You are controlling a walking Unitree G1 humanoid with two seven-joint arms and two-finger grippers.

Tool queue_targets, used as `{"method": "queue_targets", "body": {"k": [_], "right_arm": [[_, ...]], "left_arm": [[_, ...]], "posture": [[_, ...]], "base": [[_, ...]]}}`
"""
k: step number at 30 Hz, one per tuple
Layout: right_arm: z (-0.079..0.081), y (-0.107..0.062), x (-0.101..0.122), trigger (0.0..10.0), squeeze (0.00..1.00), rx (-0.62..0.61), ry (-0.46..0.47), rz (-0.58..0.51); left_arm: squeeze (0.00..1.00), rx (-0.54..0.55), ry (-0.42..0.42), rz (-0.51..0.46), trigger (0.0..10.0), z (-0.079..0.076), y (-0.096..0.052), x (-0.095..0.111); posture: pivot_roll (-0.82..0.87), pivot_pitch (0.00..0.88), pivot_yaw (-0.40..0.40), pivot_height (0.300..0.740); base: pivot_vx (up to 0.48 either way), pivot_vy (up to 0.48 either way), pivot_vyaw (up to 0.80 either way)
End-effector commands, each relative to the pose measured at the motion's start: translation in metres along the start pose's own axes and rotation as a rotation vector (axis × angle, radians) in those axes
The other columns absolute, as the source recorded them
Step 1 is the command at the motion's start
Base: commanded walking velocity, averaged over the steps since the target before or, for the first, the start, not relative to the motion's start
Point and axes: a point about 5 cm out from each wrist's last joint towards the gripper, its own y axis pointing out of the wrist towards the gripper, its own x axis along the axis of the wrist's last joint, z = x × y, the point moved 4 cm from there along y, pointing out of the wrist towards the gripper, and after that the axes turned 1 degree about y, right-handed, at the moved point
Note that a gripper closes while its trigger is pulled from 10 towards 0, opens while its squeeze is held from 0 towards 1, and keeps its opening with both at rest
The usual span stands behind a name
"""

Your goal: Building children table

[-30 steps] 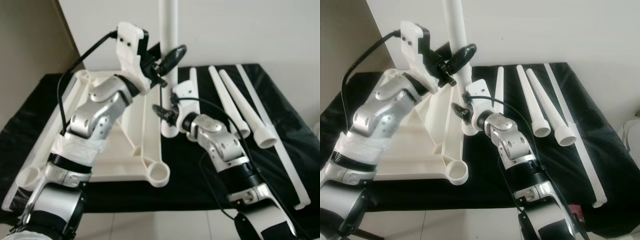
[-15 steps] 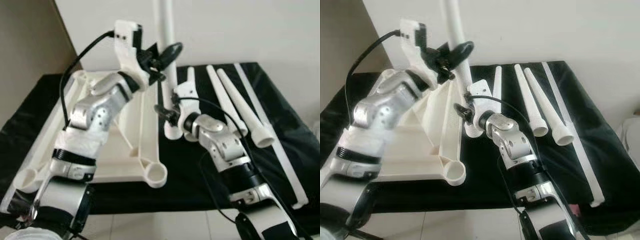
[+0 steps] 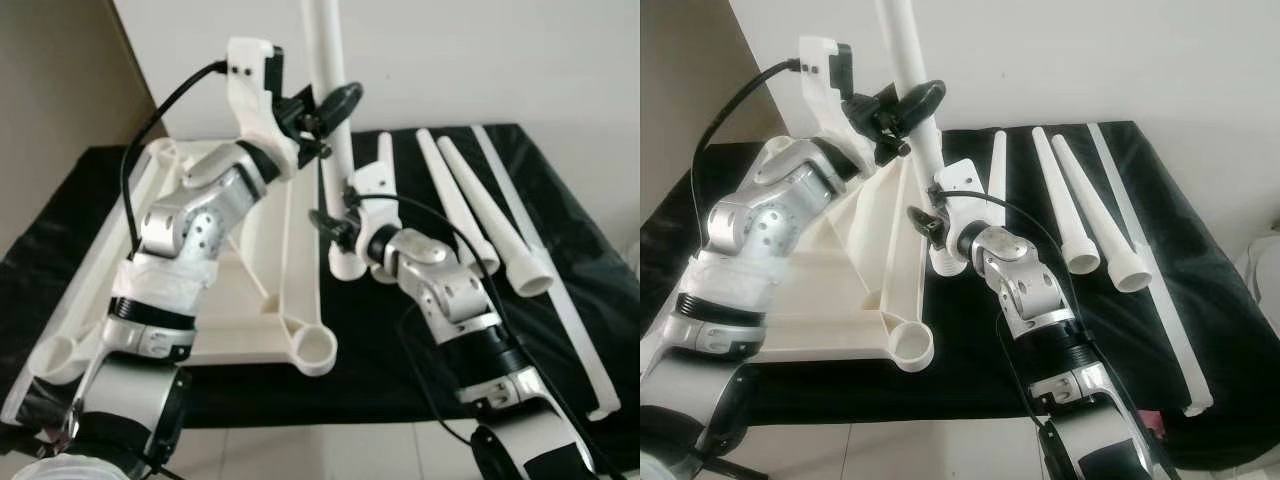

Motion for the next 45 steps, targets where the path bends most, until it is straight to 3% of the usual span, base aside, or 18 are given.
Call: {"method": "queue_targets", "body": {"k": [1, 2, 3, 7, 9, 16, 17, 18, 19, 24, 25, 26, 28, 29, 37, 39, 42, 45], "right_arm": [[-0.011, -0.003, 0.013, 10.0, 0.0, -0.041, 0.021, -0.054], [-0.011, -0.003, 0.013, 10.0, 0.0, -0.041, 0.02, -0.054], [-0.011, -0.003, 0.013, 10.0, 0.0, -0.041, 0.021, -0.054], [-0.011, -0.003, 0.013, 10.0, 0.0, -0.042, 0.023, -0.054], [-0.011, -0.003, 0.013, 10.0, 0.0, -0.044, 0.024, -0.054], [-0.012, -0.003, 0.013, 10.0, 0.0, -0.047, 0.026, -0.056], [-0.012, -0.003, 0.013, 10.0, 0.0, -0.047, 0.026, -0.056], [-0.012, -0.003, 0.013, 10.0, 0.0, -0.047, 0.026, -0.057], [-0.012, -0.003, 0.013, 10.0, 0.0, -0.046, 0.025, -0.057], [-0.012, -0.003, 0.013, 10.0, 0.0, -0.045, 0.025, -0.058], [-0.012, -0.003, 0.012, 10.0, 0.0, -0.044, 0.026, -0.057], [-0.011, -0.003, 0.012, 10.0, 0.0, -0.042, 0.027, -0.055], [-0.011, -0.003, 0.011, 10.0, 0.0, -0.041, 0.028, -0.055], [-0.01, -0.003, 0.011, 10.0, 0.0, -0.04, 0.028, -0.054], [-0.01, -0.003, 0.011, 10.0, 0.0, -0.042, 0.028, -0.054], [-0.011, -0.003, 0.011, 10.0, 0.0, -0.043, 0.029, -0.054], [-0.011, -0.003, 0.011, 10.0, 0.0, -0.045, 0.029, -0.055], [-0.012, -0.003, 0.012, 10.0, 0.0, -0.047, 0.034, -0.059]], "left_arm": [[1.0, -0.091, 0.0, 0.064, 10.0, -0.005, -0.006, -0.014], [1.0, -0.068, -0.092, 0.046, 10.0, -0.001, -0.005, -0.01], [1.0, -0.047, -0.115, 0.041, 10.0, 0.003, -0.005, -0.009], [1.0, -0.033, -0.091, 0.053, 10.0, 0.005, -0.006, -0.012], [1.0, -0.048, -0.015, 0.085, 10.0, 0.002, -0.007, -0.019], [1.0, -0.041, -0.06, 0.069, 10.0, 0.004, -0.006, -0.017], [0.3, -0.04, -0.054, 0.067, 0.0, 0.004, -0.006, -0.017], [0.3, -0.039, -0.049, 0.067, 0.0, 0.005, -0.007, -0.017], [0.0, -0.036, -0.059, 0.062, 0.0, 0.005, -0.007, -0.017], [0.0, -0.017, -0.075, 0.063, 0.0, 0.008, -0.007, -0.017], [0.0, -0.009, -0.083, 0.071, 0.5, 0.009, -0.007, -0.019], [0.0, 0.004, -0.118, 0.073, 10.0, 0.012, -0.007, -0.02], [0.0, 0.008, -0.138, 0.071, 10.0, 0.012, -0.007, -0.02], [1.0, 0.023, -0.19, 0.051, 10.0, 0.015, -0.007, -0.018], [1.0, 0.015, -0.181, 0.04, 10.0, 0.016, -0.01, -0.015], [1.0, 0.006, -0.063, 0.077, 10.0, 0.015, -0.011, -0.018], [1.0, -0.021, -0.055, 0.074, 10.0, 0.01, -0.011, -0.018], [1.0, -0.11, 0.037, 0.096, 10.0, -0.003, -0.012, -0.019]], "posture": [[-0.08, 0.065, 0.082, 0.74], [-0.08, 0.068, 0.082, 0.74], [-0.08, 0.068, 0.082, 0.74], [-0.08, 0.068, 0.084, 0.74], [-0.08, 0.067, 0.085, 0.74], [-0.08, 0.063, 0.089, 0.74], [-0.08, 0.06, 0.089, 0.74], [-0.08, 0.06, 0.089, 0.74], [-0.08, 0.059, 0.089, 0.74], [-0.08, 0.056, 0.086, 0.74], [-0.08, 0.056, 0.087, 0.74], [-0.08, 0.056, 0.085, 0.74], [-0.08, 0.056, 0.085, 0.74], [-0.08, 0.055, 0.085, 0.74], [-0.08, 0.059, 0.083, 0.74], [-0.08, 0.059, 0.083, 0.74], [-0.08, 0.058, 0.083, 0.74], [-0.08, 0.057, 0.084, 0.74]], "base": [[0.0, 0.0, 0.0], [0.0, 0.0, 0.0], [0.0, 0.0, 0.0], [0.0, 0.0, 0.0], [0.0, 0.0, 0.0], [0.0, 0.0, 0.0], [0.0, 0.0, 0.0], [0.0, 0.0, 0.0], [0.0, 0.0, 0.0], [0.0, 0.0, 0.0], [0.0, 0.0, 0.0], [0.0, 0.0, 0.0], [0.0, 0.0, 0.0], [0.0, 0.0, 0.0], [0.0, 0.0, 0.0], [0.0, 0.0, 0.0], [0.0, 0.0, 0.0], [0.0, 0.0, 0.0]]}}
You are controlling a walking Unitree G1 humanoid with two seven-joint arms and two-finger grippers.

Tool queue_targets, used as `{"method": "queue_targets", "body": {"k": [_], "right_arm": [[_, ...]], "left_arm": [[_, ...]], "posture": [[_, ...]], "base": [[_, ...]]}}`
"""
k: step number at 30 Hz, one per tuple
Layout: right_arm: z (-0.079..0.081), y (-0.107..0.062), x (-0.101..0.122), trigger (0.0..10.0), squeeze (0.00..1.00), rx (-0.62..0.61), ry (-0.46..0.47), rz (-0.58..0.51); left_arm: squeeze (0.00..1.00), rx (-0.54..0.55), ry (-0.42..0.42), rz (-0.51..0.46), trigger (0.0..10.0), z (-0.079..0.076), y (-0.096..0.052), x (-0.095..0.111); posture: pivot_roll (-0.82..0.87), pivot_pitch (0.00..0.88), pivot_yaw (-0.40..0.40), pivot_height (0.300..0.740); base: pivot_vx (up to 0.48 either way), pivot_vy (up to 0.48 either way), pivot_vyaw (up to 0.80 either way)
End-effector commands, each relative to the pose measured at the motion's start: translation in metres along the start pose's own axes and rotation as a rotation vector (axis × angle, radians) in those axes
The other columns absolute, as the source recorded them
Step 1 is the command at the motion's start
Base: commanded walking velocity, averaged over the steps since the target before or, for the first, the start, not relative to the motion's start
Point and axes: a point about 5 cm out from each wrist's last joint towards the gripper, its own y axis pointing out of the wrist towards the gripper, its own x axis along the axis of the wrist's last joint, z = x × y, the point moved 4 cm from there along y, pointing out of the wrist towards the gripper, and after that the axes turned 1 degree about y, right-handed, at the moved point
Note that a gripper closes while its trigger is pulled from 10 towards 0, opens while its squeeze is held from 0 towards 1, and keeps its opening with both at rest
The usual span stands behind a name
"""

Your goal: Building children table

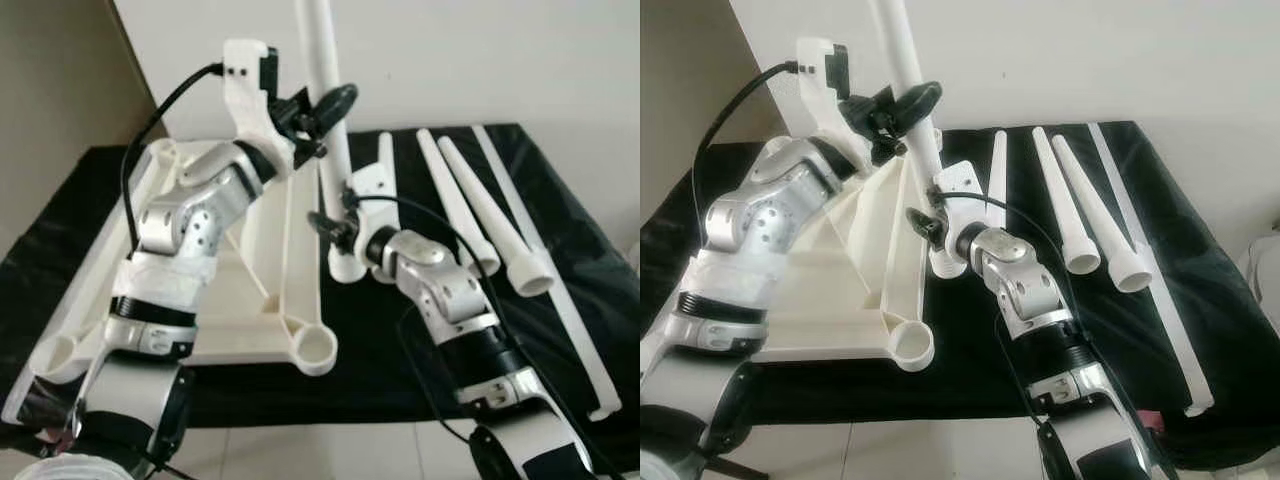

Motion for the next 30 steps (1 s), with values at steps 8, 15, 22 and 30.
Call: {"method": "queue_targets", "body": {"k": [8, 15, 22, 30], "right_arm": [[-0.015, -0.005, 0.015, 10.0, 0.0, -0.055, 0.03, -0.071], [-0.016, -0.005, 0.016, 10.0, 0.0, -0.058, 0.031, -0.076], [-0.016, -0.004, 0.017, 10.0, 0.0, -0.059, 0.032, -0.08], [-0.019, -0.005, 0.019, 10.0, 0.0, -0.074, 0.035, -0.09]], "left_arm": [[1.0, 0.082, -0.171, 0.017, 10.0, 0.024, -0.007, -0.009], [1.0, 0.076, -0.147, 0.024, 10.0, 0.022, -0.008, -0.011], [1.0, 0.063, -0.187, 0.013, 10.0, 0.023, -0.009, -0.006], [0.57, 0.118, -0.515, -0.206, 10.0, 0.047, -0.014, 0.026]], "posture": [[-0.08, 0.057, 0.087, 0.74], [-0.08, 0.058, 0.092, 0.74], [-0.07, 0.062, 0.094, 0.74], [-0.08, 0.064, 0.096, 0.74]], "base": [[0.0, 0.0, 0.0], [0.0, 0.0, 0.0], [0.0, 0.0, 0.0], [0.0, 0.0, 0.0]]}}
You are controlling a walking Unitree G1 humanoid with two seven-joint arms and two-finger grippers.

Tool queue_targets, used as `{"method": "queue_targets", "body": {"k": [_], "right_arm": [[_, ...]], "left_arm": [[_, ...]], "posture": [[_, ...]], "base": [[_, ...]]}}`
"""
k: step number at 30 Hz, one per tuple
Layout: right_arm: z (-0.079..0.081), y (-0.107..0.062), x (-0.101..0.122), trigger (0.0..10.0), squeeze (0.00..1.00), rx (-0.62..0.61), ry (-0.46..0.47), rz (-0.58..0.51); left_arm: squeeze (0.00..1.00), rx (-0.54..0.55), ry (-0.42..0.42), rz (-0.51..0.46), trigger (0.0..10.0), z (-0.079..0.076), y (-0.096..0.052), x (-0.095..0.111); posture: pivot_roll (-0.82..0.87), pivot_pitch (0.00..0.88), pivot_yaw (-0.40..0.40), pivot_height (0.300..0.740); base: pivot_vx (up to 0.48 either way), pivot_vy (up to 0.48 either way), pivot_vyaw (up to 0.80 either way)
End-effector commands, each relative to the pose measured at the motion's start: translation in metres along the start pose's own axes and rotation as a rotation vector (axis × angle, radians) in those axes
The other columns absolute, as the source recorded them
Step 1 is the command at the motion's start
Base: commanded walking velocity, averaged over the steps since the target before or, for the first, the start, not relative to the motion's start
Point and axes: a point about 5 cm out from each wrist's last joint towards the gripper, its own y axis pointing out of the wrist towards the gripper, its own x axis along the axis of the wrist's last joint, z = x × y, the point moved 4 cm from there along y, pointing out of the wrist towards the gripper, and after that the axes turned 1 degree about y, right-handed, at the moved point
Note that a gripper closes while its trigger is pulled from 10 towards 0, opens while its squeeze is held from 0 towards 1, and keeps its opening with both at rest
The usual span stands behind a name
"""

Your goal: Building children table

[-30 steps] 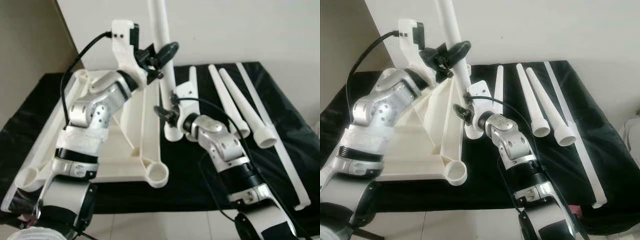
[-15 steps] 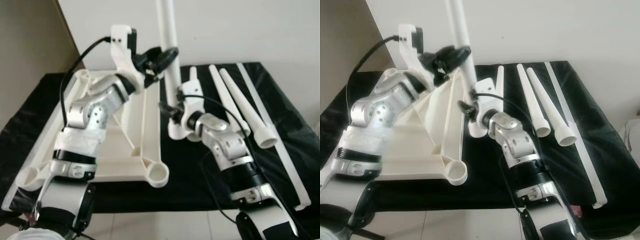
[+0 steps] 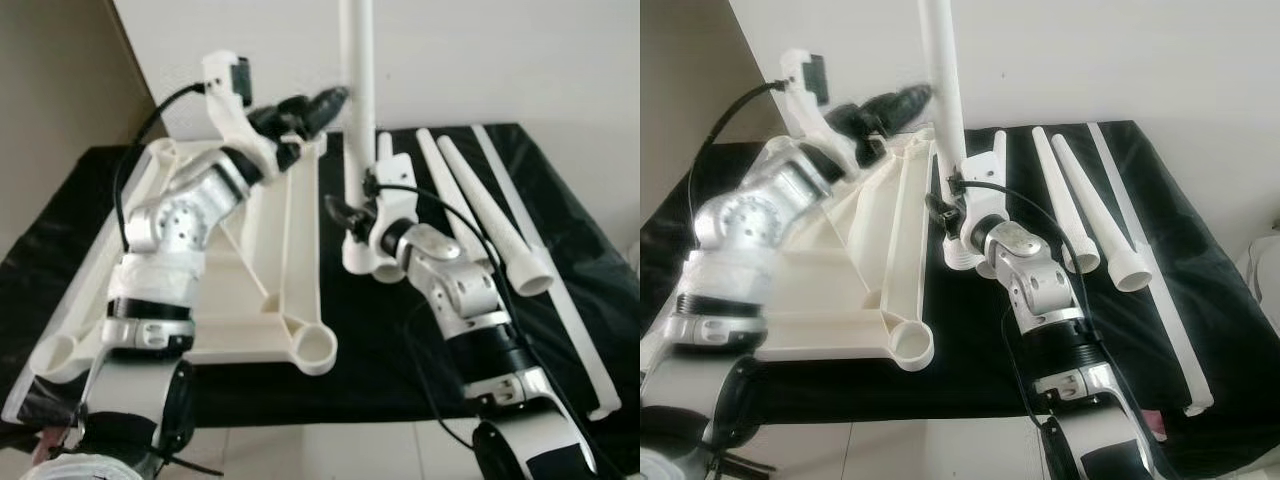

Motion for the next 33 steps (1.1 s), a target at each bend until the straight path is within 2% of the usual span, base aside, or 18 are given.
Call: {"method": "queue_targets", "body": {"k": [1, 2, 3, 5, 7, 16, 18, 19, 20, 21, 22, 24, 25, 26, 27, 32, 33], "right_arm": [[0.0, 0.001, 0.013, 10.0, 0.0, 0.002, -0.005, -0.048], [-0.001, 0.001, 0.013, 10.0, 0.0, -0.003, -0.005, -0.052], [-0.002, 0.001, 0.014, 10.0, 0.0, -0.006, -0.006, -0.054], [-0.002, 0.001, 0.014, 10.0, 0.0, -0.01, -0.003, -0.058], [-0.002, 0.001, 0.014, 10.0, 0.0, -0.009, 0.0, -0.059], [-0.001, 0.0, 0.014, 10.0, 0.0, -0.01, 0.005, -0.067], [0.0, -0.001, 0.017, 10.0, 0.0, -0.008, 0.002, -0.097], [0.003, -0.003, 0.021, 10.0, 0.0, -0.003, -0.016, -0.135], [0.003, -0.003, 0.021, 10.0, 0.0, -0.003, -0.016, -0.135], [0.004, -0.005, 0.023, 10.0, 0.0, 0.0, -0.029, -0.161], [0.006, -0.009, 0.027, 10.0, 0.0, 0.002, -0.041, -0.196], [0.006, -0.009, 0.027, 10.0, 0.0, 0.002, -0.041, -0.196], [0.007, -0.014, 0.029, 10.0, 0.0, 0.002, -0.045, -0.231], [0.009, -0.019, 0.028, 10.0, 0.0, 0.002, -0.042, -0.254], [0.011, -0.025, 0.027, 10.0, 0.0, 0.004, -0.037, -0.276], [0.015, -0.034, 0.019, 10.0, 0.0, -0.008, -0.01, -0.293], [0.016, -0.038, 0.017, 10.0, 0.0, -0.018, 0.012, -0.302]], "left_arm": [[0.57, 0.02, -0.111, -0.07, 10.0, 0.007, -0.003, 0.013], [1.0, 0.029, -0.191, -0.125, 10.0, 0.012, -0.004, 0.022], [1.0, 0.033, -0.233, -0.155, 10.0, 0.014, -0.005, 0.027], [1.0, 0.038, -0.24, -0.166, 10.0, 0.017, -0.006, 0.031], [1.0, 0.058, -0.217, -0.155, 10.0, 0.02, -0.007, 0.032], [1.0, 0.062, -0.235, -0.151, 10.0, 0.022, -0.009, 0.032], [1.0, 0.085, -0.22, -0.14, 10.0, 0.026, -0.012, 0.032], [1.0, 0.133, -0.097, -0.082, 10.0, 0.032, -0.016, 0.024], [1.0, 0.133, -0.097, -0.082, 10.0, 0.032, -0.016, 0.024], [1.0, 0.163, -0.008, -0.037, 10.0, 0.037, -0.019, 0.019], [0.82, 0.19, 0.084, 0.011, 10.0, 0.042, -0.024, 0.011], [0.82, 0.19, 0.084, 0.011, 10.0, 0.042, -0.024, 0.011], [0.0, 0.216, 0.226, 0.093, 10.0, 0.047, -0.031, 0.0], [0.0, 0.225, 0.321, 0.153, 10.0, 0.05, -0.039, -0.009], [0.0, 0.234, 0.378, 0.192, 10.0, 0.053, -0.046, -0.015], [0.0, 0.255, 0.397, 0.207, 10.0, 0.058, -0.059, -0.017], [0.0, 0.273, 0.431, 0.216, 10.0, 0.063, -0.067, -0.016]], "posture": [[-0.08, 0.064, 0.096, 0.74], [-0.08, 0.069, 0.099, 0.74], [-0.08, 0.069, 0.099, 0.74], [-0.08, 0.068, 0.1, 0.74], [-0.08, 0.07, 0.103, 0.74], [-0.07, 0.078, 0.101, 0.74], [-0.07, 0.083, 0.1, 0.74], [-0.07, 0.084, 0.099, 0.74], [-0.07, 0.084, 0.099, 0.74], [-0.07, 0.084, 0.099, 0.74], [-0.06, 0.093, 0.092, 0.74], [-0.06, 0.093, 0.092, 0.74], [-0.06, 0.099, 0.089, 0.74], [-0.06, 0.102, 0.087, 0.74], [-0.05, 0.106, 0.085, 0.74], [-0.05, 0.109, 0.081, 0.74], [-0.05, 0.112, 0.081, 0.74]], "base": [[0.0, 0.0, 0.0], [0.0, 0.0, 0.0], [0.0, 0.0, 0.0], [0.0, 0.0, 0.0], [0.0, 0.0, 0.0], [0.0, 0.0, 0.0], [0.0, 0.0, 0.0], [0.0, 0.0, 0.0], [0.0, 0.0, 0.0], [0.0, 0.0, 0.0], [0.0, 0.0, 0.0], [0.0, 0.0, 0.0], [0.0, 0.0, 0.0], [0.0, 0.0, 0.0], [0.0, 0.0, 0.0], [0.0, 0.0, 0.0], [0.0, 0.0, 0.0]]}}
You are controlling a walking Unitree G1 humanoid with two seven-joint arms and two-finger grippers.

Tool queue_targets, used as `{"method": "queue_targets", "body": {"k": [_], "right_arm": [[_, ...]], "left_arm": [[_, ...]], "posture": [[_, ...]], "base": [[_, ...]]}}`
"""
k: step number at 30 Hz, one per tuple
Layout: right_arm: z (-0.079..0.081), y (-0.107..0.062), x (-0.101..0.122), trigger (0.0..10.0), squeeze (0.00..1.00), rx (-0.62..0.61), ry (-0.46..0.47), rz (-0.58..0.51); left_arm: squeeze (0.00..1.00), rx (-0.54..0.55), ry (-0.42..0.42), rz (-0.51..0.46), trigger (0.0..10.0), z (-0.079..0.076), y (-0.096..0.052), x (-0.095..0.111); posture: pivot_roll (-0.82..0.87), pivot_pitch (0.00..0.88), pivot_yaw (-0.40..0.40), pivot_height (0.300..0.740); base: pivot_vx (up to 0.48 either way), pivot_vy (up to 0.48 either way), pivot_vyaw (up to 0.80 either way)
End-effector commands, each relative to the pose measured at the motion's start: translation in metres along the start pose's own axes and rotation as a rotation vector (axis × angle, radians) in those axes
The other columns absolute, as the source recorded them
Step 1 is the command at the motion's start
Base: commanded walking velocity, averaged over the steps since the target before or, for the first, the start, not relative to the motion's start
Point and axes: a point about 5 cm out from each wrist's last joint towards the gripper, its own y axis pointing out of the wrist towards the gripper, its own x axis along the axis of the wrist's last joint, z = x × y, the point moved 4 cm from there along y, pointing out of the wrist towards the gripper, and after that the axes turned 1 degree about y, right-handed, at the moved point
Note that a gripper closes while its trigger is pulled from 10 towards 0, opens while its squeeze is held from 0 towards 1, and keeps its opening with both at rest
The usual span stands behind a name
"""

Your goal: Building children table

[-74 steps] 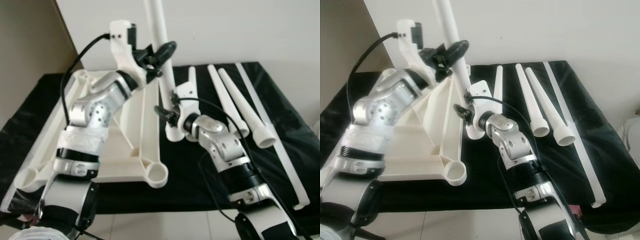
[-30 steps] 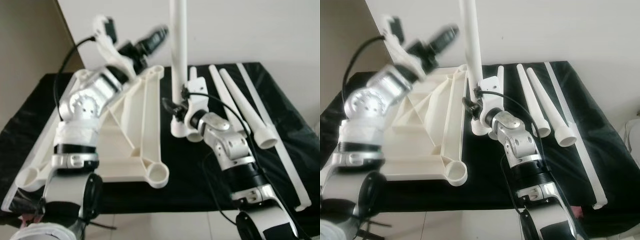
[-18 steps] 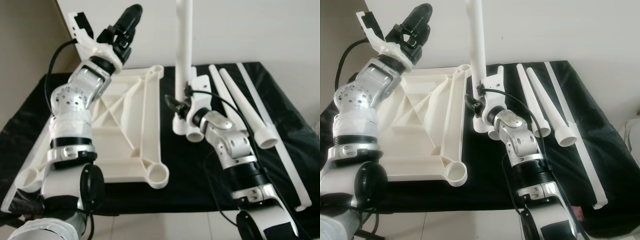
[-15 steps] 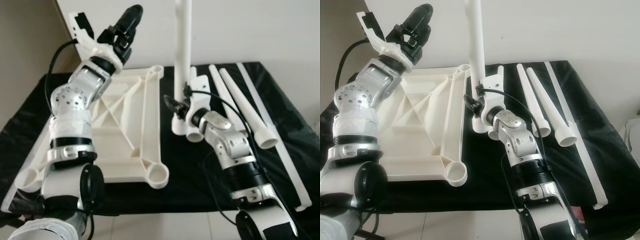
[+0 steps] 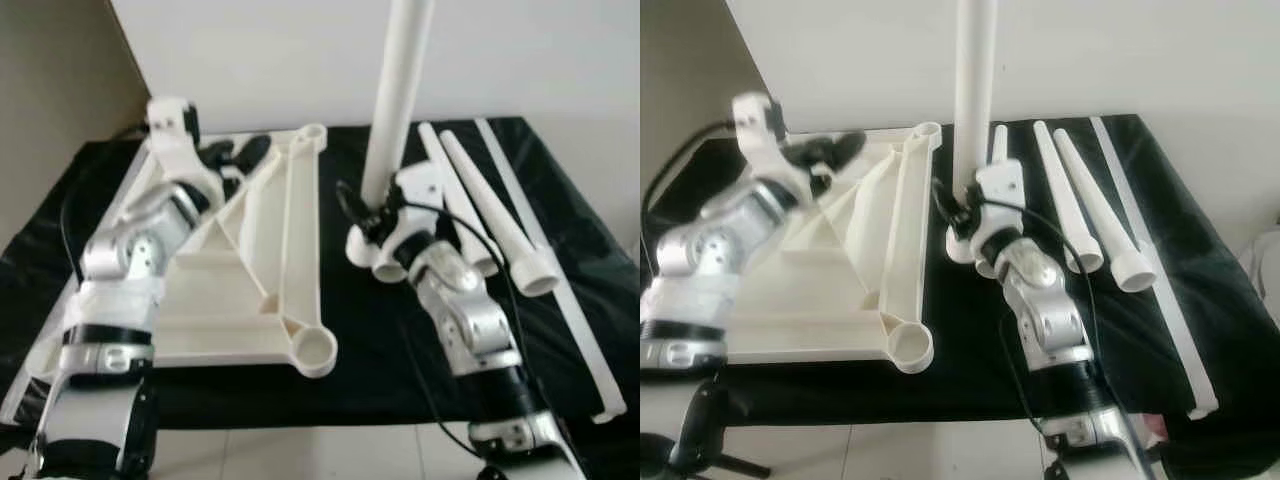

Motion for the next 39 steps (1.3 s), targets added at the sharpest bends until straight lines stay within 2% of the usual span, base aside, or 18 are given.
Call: {"method": "queue_targets", "body": {"k": [1, 2, 3, 4, 5, 8, 9, 10, 13, 15, 17, 21, 23, 25, 27, 29, 35, 39], "right_arm": [[0.003, -0.004, 0.009, 10.0, 0.0, -0.01, 0.033, -0.058], [0.003, -0.004, 0.009, 10.0, 0.0, -0.01, 0.033, -0.058], [0.0, -0.007, 0.009, 10.0, 0.0, -0.038, 0.05, -0.067], [0.0, -0.007, 0.009, 10.0, 0.0, -0.038, 0.05, -0.067], [-0.007, -0.012, 0.008, 10.0, 0.0, -0.083, 0.062, -0.073], [-0.01, -0.013, 0.008, 10.0, 0.0, -0.096, 0.059, -0.074], [-0.016, -0.016, 0.008, 10.0, 0.0, -0.122, 0.055, -0.077], [-0.019, -0.017, 0.009, 10.0, 0.0, -0.134, 0.053, -0.079], [-0.022, -0.018, 0.009, 10.0, 0.0, -0.145, 0.046, -0.081], [-0.027, -0.02, 0.01, 10.0, 0.0, -0.162, 0.037, -0.081], [-0.032, -0.022, 0.011, 10.0, 0.0, -0.175, 0.033, -0.081], [-0.034, -0.022, 0.013, 10.0, 0.0, -0.182, 0.03, -0.083], [-0.035, -0.022, 0.014, 10.0, 0.0, -0.183, 0.024, -0.083], [-0.035, -0.021, 0.014, 10.0, 0.0, -0.186, 0.023, -0.083], [-0.036, -0.022, 0.015, 10.0, 0.0, -0.191, 0.024, -0.083], [-0.036, -0.023, 0.015, 10.0, 0.0, -0.195, 0.017, -0.081], [-0.044, -0.027, 0.013, 10.0, 0.0, -0.225, 0.007, -0.069], [-0.046, -0.028, 0.013, 10.0, 0.0, -0.231, 0.004, -0.069]], "left_arm": [[0.0, -0.086, 0.11, 0.0, 10.0, 0.0, -0.01, -0.001], [0.0, -0.086, 0.11, 0.0, 10.0, 0.0, -0.01, -0.001], [0.0, -0.076, 0.176, 0.019, 10.0, 0.005, -0.013, -0.006], [0.0, -0.076, 0.176, 0.019, 10.0, 0.005, -0.013, -0.006], [0.0, -0.082, 0.309, 0.076, 10.0, 0.016, -0.023, -0.019], [0.0, -0.092, 0.35, 0.097, 10.0, 0.019, -0.027, -0.024], [0.0, -0.125, 0.442, 0.17, 10.0, 0.027, -0.04, -0.039], [0.0, -0.133, 0.47, 0.202, 10.0, 0.032, -0.047, -0.045], [0.0, -0.143, 0.473, 0.241, 10.0, 0.036, -0.054, -0.052], [0.0, -0.23, 0.42, 0.299, 10.0, 0.029, -0.069, -0.061], [0.0, -0.331, 0.368, 0.336, 10.0, 0.015, -0.082, -0.064], [0.0, -0.408, 0.35, 0.357, 10.0, 0.005, -0.094, -0.069], [0.0, -0.384, 0.36, 0.385, 10.0, 0.009, -0.097, -0.076], [0.0, -0.377, 0.404, 0.456, 10.0, 0.017, -0.104, -0.094], [0.0, -0.416, 0.498, 0.567, 10.0, 0.02, -0.117, -0.117], [0.0, -0.433, 0.533, 0.623, 10.0, 0.02, -0.124, -0.128], [0.0, -0.466, 0.541, 0.695, 10.0, 0.015, -0.135, -0.146], [0.0, -0.476, 0.515, 0.695, 10.0, 0.013, -0.138, -0.15]], "posture": [[-0.05, 0.115, 0.081, 0.74], [-0.05, 0.115, 0.081, 0.74], [-0.05, 0.116, 0.08, 0.74], [-0.05, 0.116, 0.08, 0.74], [-0.05, 0.118, 0.081, 0.74], [-0.05, 0.118, 0.081, 0.74], [-0.05, 0.113, 0.085, 0.74], [-0.05, 0.113, 0.085, 0.74], [-0.05, 0.11, 0.085, 0.74], [-0.05, 0.109, 0.083, 0.74], [-0.05, 0.111, 0.083, 0.74], [-0.05, 0.113, 0.089, 0.74], [-0.05, 0.118, 0.089, 0.74], [-0.05, 0.118, 0.094, 0.74], [-0.05, 0.128, 0.1, 0.74], [-0.05, 0.129, 0.102, 0.74], [-0.06, 0.139, 0.114, 0.74], [-0.06, 0.143, 0.12, 0.74]], "base": [[0.0, 0.0, 0.0], [0.0, 0.0, 0.0], [0.0, 0.0, 0.0], [0.0, 0.0, 0.0], [0.0, 0.0, 0.0], [0.0, 0.0, 0.0], [0.0, 0.0, 0.0], [0.0, 0.0, 0.0], [0.0, 0.0, 0.0], [0.0, 0.0, 0.0], [0.0, 0.0, 0.0], [0.0, 0.0, 0.0], [0.0, 0.0, 0.0], [0.0, 0.0, 0.0], [0.0, 0.0, 0.0], [0.0, 0.0, 0.0], [0.0, 0.0, 0.0], [0.0, 0.0, 0.0]]}}
